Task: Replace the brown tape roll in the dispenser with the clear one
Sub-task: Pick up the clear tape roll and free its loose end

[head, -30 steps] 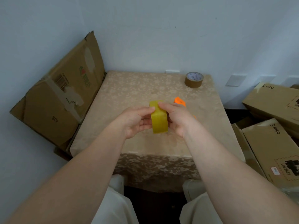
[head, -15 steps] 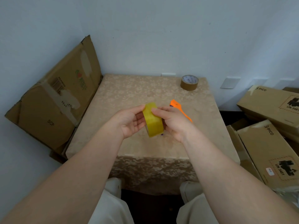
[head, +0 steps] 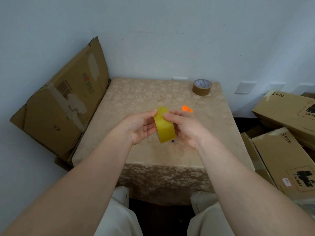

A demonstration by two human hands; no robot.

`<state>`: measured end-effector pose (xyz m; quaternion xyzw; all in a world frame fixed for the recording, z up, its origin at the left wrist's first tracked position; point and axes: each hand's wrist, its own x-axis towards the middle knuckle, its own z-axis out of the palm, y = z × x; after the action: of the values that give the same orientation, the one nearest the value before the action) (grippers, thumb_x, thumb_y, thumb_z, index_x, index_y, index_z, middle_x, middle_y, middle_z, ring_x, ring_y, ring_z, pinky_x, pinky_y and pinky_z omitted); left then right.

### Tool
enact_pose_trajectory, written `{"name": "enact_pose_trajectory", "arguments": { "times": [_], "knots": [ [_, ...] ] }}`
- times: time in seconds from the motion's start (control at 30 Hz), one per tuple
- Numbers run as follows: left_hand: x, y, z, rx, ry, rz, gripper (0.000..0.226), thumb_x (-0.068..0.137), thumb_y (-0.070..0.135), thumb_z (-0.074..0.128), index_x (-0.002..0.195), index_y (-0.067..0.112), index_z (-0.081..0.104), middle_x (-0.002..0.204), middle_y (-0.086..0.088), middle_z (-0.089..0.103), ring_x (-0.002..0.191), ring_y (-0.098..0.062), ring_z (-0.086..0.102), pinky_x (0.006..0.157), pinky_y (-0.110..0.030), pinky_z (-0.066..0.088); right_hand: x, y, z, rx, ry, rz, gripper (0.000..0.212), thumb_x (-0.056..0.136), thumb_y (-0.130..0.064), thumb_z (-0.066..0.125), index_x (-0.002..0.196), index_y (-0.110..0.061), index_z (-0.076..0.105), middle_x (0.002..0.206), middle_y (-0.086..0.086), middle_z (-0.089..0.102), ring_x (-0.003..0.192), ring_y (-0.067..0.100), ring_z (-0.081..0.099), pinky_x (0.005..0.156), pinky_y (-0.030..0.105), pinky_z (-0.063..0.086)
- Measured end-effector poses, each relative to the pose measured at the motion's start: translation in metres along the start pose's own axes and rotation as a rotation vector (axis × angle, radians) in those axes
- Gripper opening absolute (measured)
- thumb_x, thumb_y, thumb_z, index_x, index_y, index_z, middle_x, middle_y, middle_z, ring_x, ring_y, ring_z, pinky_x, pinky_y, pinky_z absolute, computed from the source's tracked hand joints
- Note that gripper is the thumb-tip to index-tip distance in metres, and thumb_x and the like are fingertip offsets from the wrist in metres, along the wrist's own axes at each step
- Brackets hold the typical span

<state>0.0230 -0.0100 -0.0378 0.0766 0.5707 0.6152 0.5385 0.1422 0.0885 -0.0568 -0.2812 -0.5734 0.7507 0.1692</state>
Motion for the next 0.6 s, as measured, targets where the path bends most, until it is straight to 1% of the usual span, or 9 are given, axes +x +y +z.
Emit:
{"name": "enact_pose_trajectory", "arguments": {
  "times": [0.13, 0.2, 0.27, 0.33, 0.37, 0.47, 0.57, 0.6],
  "knots": [
    [0.001, 0.0, -0.001, -0.105, 0.039, -0.044, 0.011, 0.089, 0.021, 0.057, 0.088, 0.013, 0.064, 0.059, 0.002, 0.072, 0.069, -0.009, 0.063, 0.051, -0.014, 0.053, -0.002, 0.004, -0.004, -0.034, -0.059, -0.015, 0.008, 0.082, -0.018, 0.068, 0.08, -0.021, 0.075, 0.073, -0.001, 0.075, 0.068, 0.013, 0.069, 0.059, 0.028, 0.053],
    [0.002, -0.001, -0.002, -0.123, 0.054, -0.077, 0.014, 0.09, 0.025, 0.055, 0.087, 0.013, 0.063, 0.054, 0.003, 0.07, 0.058, -0.006, 0.064, 0.05, -0.013, 0.051, -0.003, 0.005, -0.007, -0.053, -0.101, -0.025, 0.01, 0.081, -0.017, 0.068, 0.085, -0.023, 0.076, 0.079, -0.001, 0.075, 0.074, 0.013, 0.07, 0.063, 0.028, 0.053],
    [0.002, 0.0, -0.003, -0.132, 0.069, -0.108, 0.018, 0.09, 0.029, 0.054, 0.086, 0.012, 0.061, 0.05, 0.004, 0.067, 0.045, -0.004, 0.063, 0.046, -0.011, 0.049, -0.003, 0.005, -0.007, -0.064, -0.134, -0.025, 0.015, 0.08, -0.015, 0.068, 0.092, -0.022, 0.074, 0.086, 0.0, 0.075, 0.081, 0.016, 0.069, 0.071, 0.031, 0.052],
    [0.004, 0.0, -0.006, -0.158, 0.087, -0.134, 0.024, 0.091, 0.031, 0.053, 0.084, 0.009, 0.059, 0.047, 0.002, 0.064, 0.039, -0.004, 0.06, 0.042, -0.011, 0.047, -0.003, 0.005, -0.009, -0.083, -0.159, -0.02, 0.021, 0.08, -0.011, 0.068, 0.098, -0.021, 0.072, 0.093, 0.003, 0.075, 0.088, 0.018, 0.069, 0.078, 0.034, 0.051],
    [0.004, 0.001, -0.007, -0.182, 0.094, -0.148, 0.027, 0.091, 0.032, 0.052, 0.084, 0.007, 0.058, 0.049, 0.001, 0.064, 0.039, -0.005, 0.059, 0.04, -0.011, 0.046, -0.004, 0.003, -0.009, -0.101, -0.169, -0.021, 0.023, 0.081, -0.009, 0.068, 0.1, -0.021, 0.071, 0.096, 0.003, 0.074, 0.09, 0.017, 0.068, 0.08, 0.033, 0.051],
    [0.006, 0.002, -0.011, -0.303, 0.11, -0.197, 0.031, 0.091, 0.033, 0.052, 0.087, 0.002, 0.057, 0.07, -0.003, 0.058, 0.047, -0.006, 0.058, 0.04, -0.011, 0.046, -0.005, 0.0, -0.011, -0.151, -0.218, -0.031, 0.026, 0.082, -0.006, 0.067, 0.104, -0.02, 0.069, 0.095, -0.001, 0.075, 0.088, 0.011, 0.069, 0.076, 0.024, 0.052],
    [0.005, 0.002, -0.014, -0.348, 0.123, -0.226, 0.035, 0.091, 0.033, 0.053, 0.085, -0.002, 0.055, 0.073, -0.004, 0.054, 0.043, -0.008, 0.058, 0.04, -0.012, 0.047, -0.007, -0.002, -0.01, -0.189, -0.23, -0.045, 0.024, 0.083, -0.005, 0.065, 0.1, -0.022, 0.069, 0.091, 0.0, 0.073, 0.083, 0.008, 0.068, 0.073, 0.021, 0.051],
    [0.005, 0.002, -0.013, -0.32, 0.131, -0.228, 0.035, 0.091, 0.033, 0.053, 0.085, -0.002, 0.055, 0.074, -0.005, 0.054, 0.048, -0.009, 0.058, 0.041, -0.013, 0.049, -0.007, -0.002, -0.01, -0.199, -0.221, -0.046, 0.022, 0.084, -0.006, 0.064, 0.098, -0.023, 0.069, 0.089, 0.0, 0.073, 0.08, 0.008, 0.068, 0.071, 0.02, 0.051]
  ]
}}
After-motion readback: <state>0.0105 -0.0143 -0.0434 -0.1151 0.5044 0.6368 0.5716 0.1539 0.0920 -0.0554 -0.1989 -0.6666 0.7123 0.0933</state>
